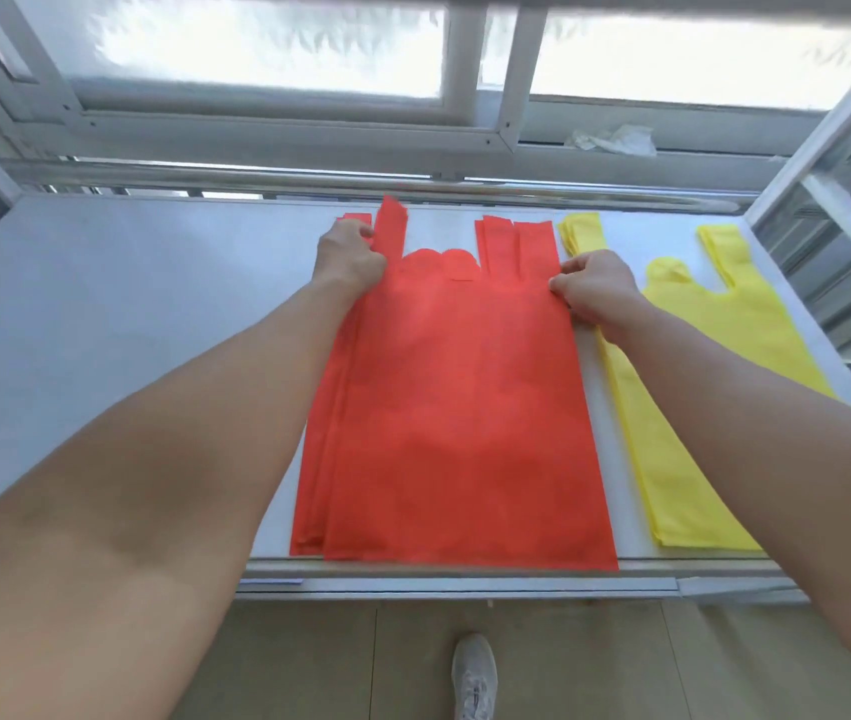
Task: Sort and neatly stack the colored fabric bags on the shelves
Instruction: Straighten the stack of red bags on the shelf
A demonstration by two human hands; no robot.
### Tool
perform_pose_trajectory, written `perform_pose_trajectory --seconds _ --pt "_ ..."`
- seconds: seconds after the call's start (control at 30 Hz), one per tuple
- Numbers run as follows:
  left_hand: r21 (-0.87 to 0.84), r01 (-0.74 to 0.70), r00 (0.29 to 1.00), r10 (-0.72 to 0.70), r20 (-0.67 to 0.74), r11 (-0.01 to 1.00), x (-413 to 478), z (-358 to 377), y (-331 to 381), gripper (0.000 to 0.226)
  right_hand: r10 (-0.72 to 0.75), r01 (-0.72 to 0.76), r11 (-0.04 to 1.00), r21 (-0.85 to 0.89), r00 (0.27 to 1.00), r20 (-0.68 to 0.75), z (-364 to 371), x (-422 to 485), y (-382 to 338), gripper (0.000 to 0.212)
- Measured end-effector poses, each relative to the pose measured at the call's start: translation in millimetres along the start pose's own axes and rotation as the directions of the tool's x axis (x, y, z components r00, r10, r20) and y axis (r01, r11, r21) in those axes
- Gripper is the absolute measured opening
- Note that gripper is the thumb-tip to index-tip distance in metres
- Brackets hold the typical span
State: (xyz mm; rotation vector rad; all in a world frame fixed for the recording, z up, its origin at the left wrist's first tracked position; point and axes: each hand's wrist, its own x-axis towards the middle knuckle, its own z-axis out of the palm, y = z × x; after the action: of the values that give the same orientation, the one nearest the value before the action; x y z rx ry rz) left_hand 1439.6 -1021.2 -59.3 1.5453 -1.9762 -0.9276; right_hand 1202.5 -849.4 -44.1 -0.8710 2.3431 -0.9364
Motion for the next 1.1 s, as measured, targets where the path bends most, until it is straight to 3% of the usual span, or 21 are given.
perform_pose_trajectory --seconds 0.2,0.3,0.4,0.53,0.67,0.8,0.87,0.93,1.0,1.1 --pt "0.140 0.052 0.992 -0.035 -0.122 0.989 -6 13 -2 0.037 -0.100 0.089 0.958 -0.272 0.995 -0.025 6 6 -2 0.035" --pt "0.213 0.096 0.990 -0.071 -0.121 0.972 -11 14 10 0.035 -0.078 0.084 0.920 -0.383 0.996 0.030 8 6 -7 0.037" --pt "0.206 0.179 0.983 -0.167 -0.072 0.962 -10 13 21 0.037 -0.010 0.041 0.921 -0.387 0.997 0.081 9 10 -18 0.039" --pt "0.195 0.219 0.976 -0.219 -0.022 0.956 -3 12 22 0.041 0.077 -0.045 0.965 -0.259 0.990 0.116 10 15 -24 0.018" --pt "0.138 0.130 0.991 -0.126 -0.036 0.982 -6 15 12 0.037 0.059 -0.054 0.982 -0.182 0.998 0.022 14 10 -19 0.012" --pt "-0.031 -0.071 0.996 0.069 -0.063 0.997 -15 17 1 0.057 0.056 -0.051 0.994 0.100 0.998 -0.040 20 14 -10 0.043" --pt "-0.096 -0.051 0.995 0.042 -0.094 0.994 -15 18 1 0.066 0.075 -0.063 0.970 0.237 0.996 -0.042 23 15 -8 0.057" --pt "-0.167 0.047 0.994 -0.062 -0.089 0.985 -11 17 2 0.051 0.090 -0.073 0.954 0.290 0.995 -0.047 23 17 -8 0.048" --pt "-0.189 0.067 0.993 -0.084 -0.085 0.980 -5 15 1 0.025 0.063 -0.044 0.944 0.328 0.997 -0.047 23 18 -6 0.020" --pt "-0.304 0.056 0.992 -0.087 -0.093 0.951 -6 4 3 0.031 -0.069 0.069 0.915 0.398 0.998 -0.013 17 18 -5 0.029"
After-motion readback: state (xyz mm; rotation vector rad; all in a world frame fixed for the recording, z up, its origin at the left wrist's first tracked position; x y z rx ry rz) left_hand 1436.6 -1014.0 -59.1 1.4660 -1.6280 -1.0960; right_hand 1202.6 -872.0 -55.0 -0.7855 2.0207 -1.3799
